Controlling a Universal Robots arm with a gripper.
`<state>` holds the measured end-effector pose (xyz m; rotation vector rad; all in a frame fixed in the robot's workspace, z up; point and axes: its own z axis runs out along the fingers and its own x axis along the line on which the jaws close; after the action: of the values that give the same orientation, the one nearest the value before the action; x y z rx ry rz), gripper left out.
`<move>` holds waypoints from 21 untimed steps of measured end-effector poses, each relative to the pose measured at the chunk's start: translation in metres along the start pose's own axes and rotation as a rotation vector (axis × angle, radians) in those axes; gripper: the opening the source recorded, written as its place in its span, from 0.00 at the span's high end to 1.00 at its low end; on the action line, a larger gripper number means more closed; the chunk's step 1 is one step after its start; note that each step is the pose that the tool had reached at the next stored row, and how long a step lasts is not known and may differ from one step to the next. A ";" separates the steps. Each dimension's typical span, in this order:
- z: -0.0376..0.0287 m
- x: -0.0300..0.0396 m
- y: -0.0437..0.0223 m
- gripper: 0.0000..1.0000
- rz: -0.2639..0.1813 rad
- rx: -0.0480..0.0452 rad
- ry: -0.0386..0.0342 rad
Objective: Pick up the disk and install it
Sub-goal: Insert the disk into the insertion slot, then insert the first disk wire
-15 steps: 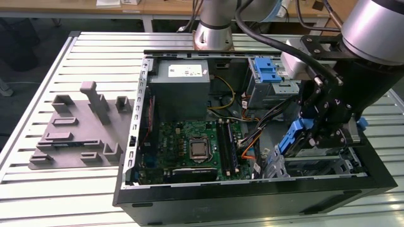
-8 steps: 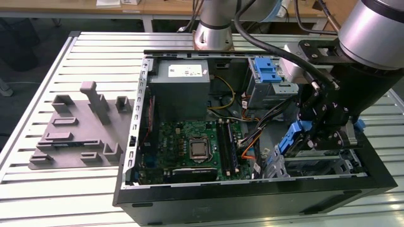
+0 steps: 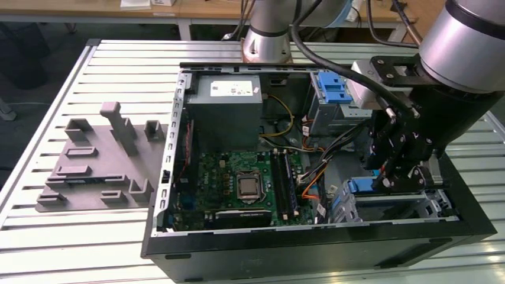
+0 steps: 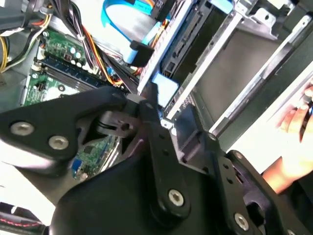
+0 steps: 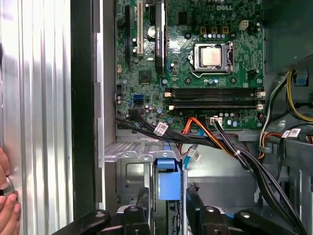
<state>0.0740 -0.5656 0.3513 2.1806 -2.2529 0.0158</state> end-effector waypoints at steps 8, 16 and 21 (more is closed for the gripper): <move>0.0026 0.0000 0.0000 0.82 0.000 0.0000 0.0001; 0.0028 0.0000 0.0000 0.89 0.000 0.0000 0.0000; 0.0029 0.0000 0.0000 0.89 0.000 0.0000 0.0000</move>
<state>0.0740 -0.5656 0.3485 2.1805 -2.2529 0.0159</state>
